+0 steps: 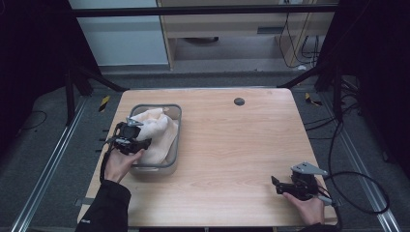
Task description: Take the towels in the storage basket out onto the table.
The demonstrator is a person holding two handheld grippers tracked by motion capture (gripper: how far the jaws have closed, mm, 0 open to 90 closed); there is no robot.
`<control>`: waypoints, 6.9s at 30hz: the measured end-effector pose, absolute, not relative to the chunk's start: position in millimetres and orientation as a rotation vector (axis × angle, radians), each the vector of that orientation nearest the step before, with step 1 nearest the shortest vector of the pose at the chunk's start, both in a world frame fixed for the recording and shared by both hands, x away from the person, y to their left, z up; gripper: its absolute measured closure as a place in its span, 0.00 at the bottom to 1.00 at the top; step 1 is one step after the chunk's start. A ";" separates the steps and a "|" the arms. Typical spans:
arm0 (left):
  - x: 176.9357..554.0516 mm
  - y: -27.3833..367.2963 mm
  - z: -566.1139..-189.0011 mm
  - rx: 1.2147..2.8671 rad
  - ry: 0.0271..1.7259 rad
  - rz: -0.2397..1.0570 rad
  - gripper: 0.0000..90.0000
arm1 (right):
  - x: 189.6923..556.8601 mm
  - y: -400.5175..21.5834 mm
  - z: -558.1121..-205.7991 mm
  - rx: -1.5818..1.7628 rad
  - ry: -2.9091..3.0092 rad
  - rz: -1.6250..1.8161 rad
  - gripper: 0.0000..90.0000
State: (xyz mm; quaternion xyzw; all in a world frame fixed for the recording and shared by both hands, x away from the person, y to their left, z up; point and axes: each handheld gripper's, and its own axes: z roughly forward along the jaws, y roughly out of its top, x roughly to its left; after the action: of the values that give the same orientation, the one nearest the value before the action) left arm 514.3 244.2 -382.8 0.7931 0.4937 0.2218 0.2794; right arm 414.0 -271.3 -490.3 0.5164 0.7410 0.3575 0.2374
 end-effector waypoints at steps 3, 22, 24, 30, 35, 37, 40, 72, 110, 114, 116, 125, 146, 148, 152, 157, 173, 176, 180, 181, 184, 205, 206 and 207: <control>511.9 243.7 -374.3 2.111 1.312 0.605 0.70 | 414.3 -271.4 -490.5 1.412 2.032 0.976 0.15; 498.3 252.2 -326.8 2.047 1.250 0.664 0.70 | 414.3 -271.3 -490.5 1.412 2.034 0.975 0.15; 496.7 252.7 -321.3 2.040 1.242 0.675 0.70 | 414.2 -271.4 -490.4 1.412 2.033 0.975 0.15; 493.1 254.1 -305.2 2.011 1.228 0.691 0.70 | 414.4 -271.4 -490.5 1.411 2.034 0.973 0.15; 491.0 252.4 -297.1 2.005 1.208 0.691 0.70 | 414.0 -271.3 -490.0 1.416 2.034 0.981 0.14; 490.3 251.2 -294.3 2.001 1.201 0.690 0.70 | 414.1 -271.4 -490.2 1.412 2.033 0.978 0.15; 489.2 249.8 -289.6 1.999 1.189 0.688 0.70 | 413.9 -271.3 -489.9 1.415 2.032 0.981 0.15; 467.4 218.5 -251.4 2.050 1.003 0.692 0.70 | 414.6 -272.6 -490.1 1.412 2.031 0.989 0.14; 469.1 112.9 -265.5 2.164 0.795 0.523 0.70 | 413.6 -274.7 -487.6 1.414 2.023 1.009 0.14; 471.3 102.8 -271.1 2.170 0.786 0.510 0.70 | 413.5 -275.1 -487.2 1.414 2.023 1.014 0.14; 472.3 99.5 -274.2 2.175 0.779 0.499 0.70 | 413.7 -275.4 -487.5 1.406 2.020 1.012 0.14; 479.9 84.3 -289.2 2.208 0.768 0.470 0.70 | 413.3 -275.2 -486.8 1.420 2.012 1.015 0.14; 502.3 49.6 -330.8 2.255 0.785 0.421 0.70 | 412.3 -275.4 -486.1 1.416 2.012 1.018 0.14; 503.4 46.5 -336.4 2.255 0.782 0.413 0.70 | 412.1 -275.3 -486.1 1.415 2.013 1.017 0.14; 504.1 41.6 -345.7 2.261 0.777 0.402 0.69 | 412.9 -275.7 -486.9 1.402 2.013 1.006 0.15; 502.7 37.2 -360.4 2.257 0.770 0.385 0.69 | 412.9 -275.8 -486.9 1.402 2.014 1.003 0.14; 501.3 33.9 -394.8 2.300 0.773 0.353 0.60 | 411.9 -275.3 -486.8 1.407 2.020 1.005 0.14; 500.4 33.1 -398.9 2.301 0.766 0.355 0.58 | 412.4 -275.8 -487.2 1.401 2.019 1.002 0.14; 498.1 33.0 -403.7 2.304 0.757 0.353 0.52 | 412.2 -275.9 -487.2 1.404 2.018 1.001 0.14; 498.1 33.6 -404.9 2.309 0.753 0.354 0.51 | 412.0 -275.9 -487.1 1.403 2.018 1.002 0.14; 497.8 35.7 -407.0 2.299 0.763 0.348 0.48 | 412.0 -275.9 -487.3 1.400 2.020 1.000 0.14; 473.5 64.0 -378.8 2.208 0.707 0.363 0.29 | 411.7 -276.8 -487.3 1.414 2.015 1.003 0.14; 471.2 66.3 -376.9 2.203 0.702 0.373 0.29 | 411.7 -277.0 -487.4 1.411 2.015 1.001 0.14; 469.0 68.6 -374.9 2.201 0.699 0.379 0.28 | 411.8 -277.2 -487.5 1.408 2.013 1.000 0.14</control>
State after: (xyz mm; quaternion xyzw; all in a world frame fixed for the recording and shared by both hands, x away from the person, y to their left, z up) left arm 469.0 68.6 -374.9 0.8659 0.2752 0.1492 0.3901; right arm 411.8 -277.2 -487.5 0.5150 0.7364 0.3658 0.2422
